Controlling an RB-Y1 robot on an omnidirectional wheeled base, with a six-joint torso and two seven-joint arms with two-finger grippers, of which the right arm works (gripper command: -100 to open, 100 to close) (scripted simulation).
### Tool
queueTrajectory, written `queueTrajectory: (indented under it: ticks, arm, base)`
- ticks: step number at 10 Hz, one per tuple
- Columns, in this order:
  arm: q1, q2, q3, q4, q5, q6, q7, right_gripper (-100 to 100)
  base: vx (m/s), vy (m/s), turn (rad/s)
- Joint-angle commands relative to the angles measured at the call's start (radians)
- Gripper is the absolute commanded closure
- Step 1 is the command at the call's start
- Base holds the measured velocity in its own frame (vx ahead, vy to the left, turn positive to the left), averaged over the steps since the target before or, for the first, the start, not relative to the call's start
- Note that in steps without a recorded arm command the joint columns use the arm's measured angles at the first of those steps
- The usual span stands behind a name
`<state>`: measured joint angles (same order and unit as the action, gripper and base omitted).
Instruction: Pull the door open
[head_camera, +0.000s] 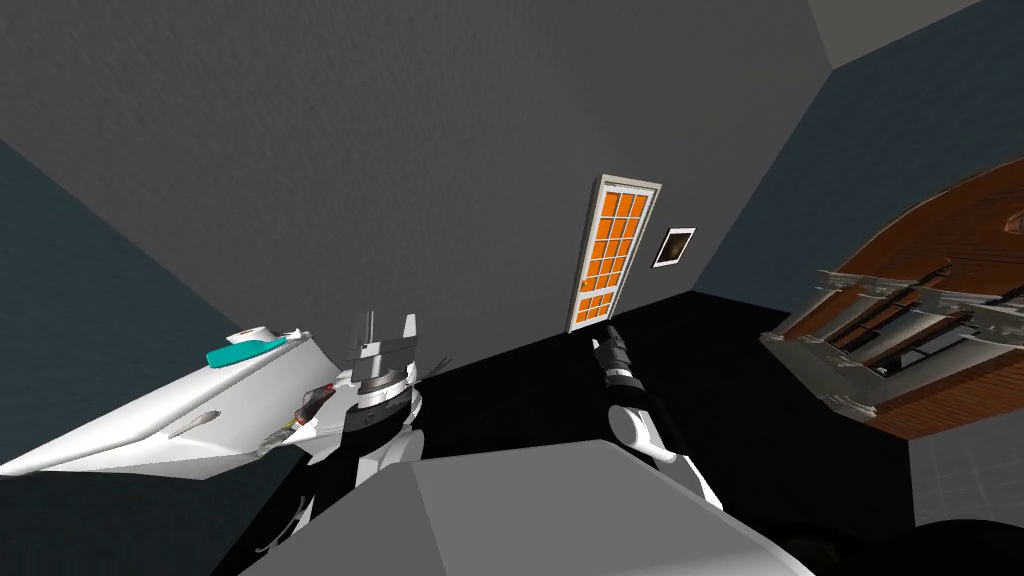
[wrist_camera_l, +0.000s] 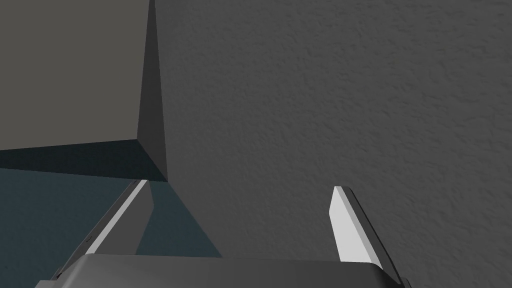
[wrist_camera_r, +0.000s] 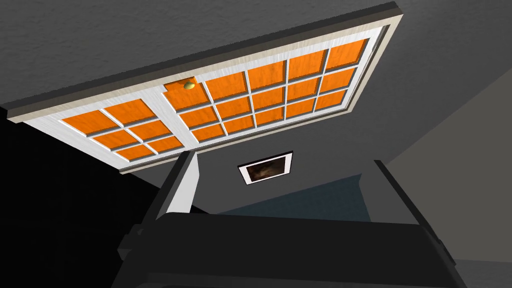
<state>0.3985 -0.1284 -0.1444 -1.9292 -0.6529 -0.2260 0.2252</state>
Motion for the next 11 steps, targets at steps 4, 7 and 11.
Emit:
queueTrajectory:
  ticks: [4, 7, 11]
  arm:
    - [-0.007, -0.008, -0.014, 0.037, -0.089, 0.042, 0.046, -100]
    - [-0.014, -0.013, -0.024, 0.064, -0.151, 0.071, 0.077, -100]
    - [-0.023, -0.018, -0.038, 0.101, -0.233, 0.109, 0.118, -100]
  base:
    - [-0.016, 0.018, 0.098]
    - [0.007, -0.006, 0.103]
    - [0.006, -0.004, 0.114]
